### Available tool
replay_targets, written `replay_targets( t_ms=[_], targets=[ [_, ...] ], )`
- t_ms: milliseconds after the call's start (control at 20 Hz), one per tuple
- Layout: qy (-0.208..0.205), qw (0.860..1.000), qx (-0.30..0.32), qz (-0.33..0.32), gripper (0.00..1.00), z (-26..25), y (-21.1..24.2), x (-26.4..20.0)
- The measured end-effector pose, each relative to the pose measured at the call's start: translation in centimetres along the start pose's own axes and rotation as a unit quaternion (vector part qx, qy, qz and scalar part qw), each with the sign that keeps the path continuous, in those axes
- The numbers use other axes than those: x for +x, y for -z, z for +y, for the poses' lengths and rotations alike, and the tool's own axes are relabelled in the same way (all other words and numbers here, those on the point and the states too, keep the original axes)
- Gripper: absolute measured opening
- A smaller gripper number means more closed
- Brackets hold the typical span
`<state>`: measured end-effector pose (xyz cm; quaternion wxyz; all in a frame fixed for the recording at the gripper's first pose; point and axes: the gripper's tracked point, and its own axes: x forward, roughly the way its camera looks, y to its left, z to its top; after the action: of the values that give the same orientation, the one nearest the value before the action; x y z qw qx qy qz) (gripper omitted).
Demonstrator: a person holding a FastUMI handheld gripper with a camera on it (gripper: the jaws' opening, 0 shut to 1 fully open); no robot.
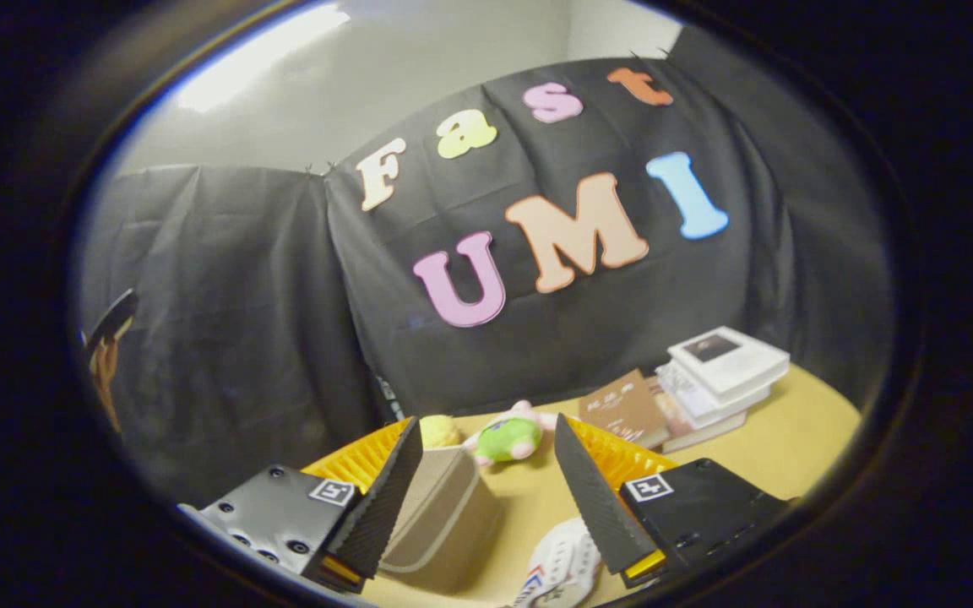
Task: Open the storage box then place both shoes into the box .Put the left shoe in first, then the right shoe, with the right side of both shoes facing outward in a uniform manner.
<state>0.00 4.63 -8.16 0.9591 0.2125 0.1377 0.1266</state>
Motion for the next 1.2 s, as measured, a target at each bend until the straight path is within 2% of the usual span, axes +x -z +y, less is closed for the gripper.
replay_targets(
  t_ms=[200, 350, 400, 550, 700, 1000, 1200],
  targets=[
    [-0.028, 0.996, 0.07, 0.056, 1.0, 0.2, 3.3, 0.6],
    [-0.057, 0.982, 0.142, 0.107, 1.0, 1.3, 6.2, 0.7],
    [-0.067, 0.975, 0.172, 0.123, 1.0, 1.7, 7.1, 0.9],
    [-0.089, 0.942, 0.267, 0.185, 1.0, 2.8, 10.4, 1.6],
    [-0.103, 0.91, 0.331, 0.229, 1.0, 3.7, 13.1, 1.7],
    [-0.1, 0.849, 0.451, 0.257, 1.0, 4.2, 16.6, 2.3],
    [-0.1, 0.829, 0.472, 0.284, 1.0, 4.9, 18.7, 2.2]
  ],
)
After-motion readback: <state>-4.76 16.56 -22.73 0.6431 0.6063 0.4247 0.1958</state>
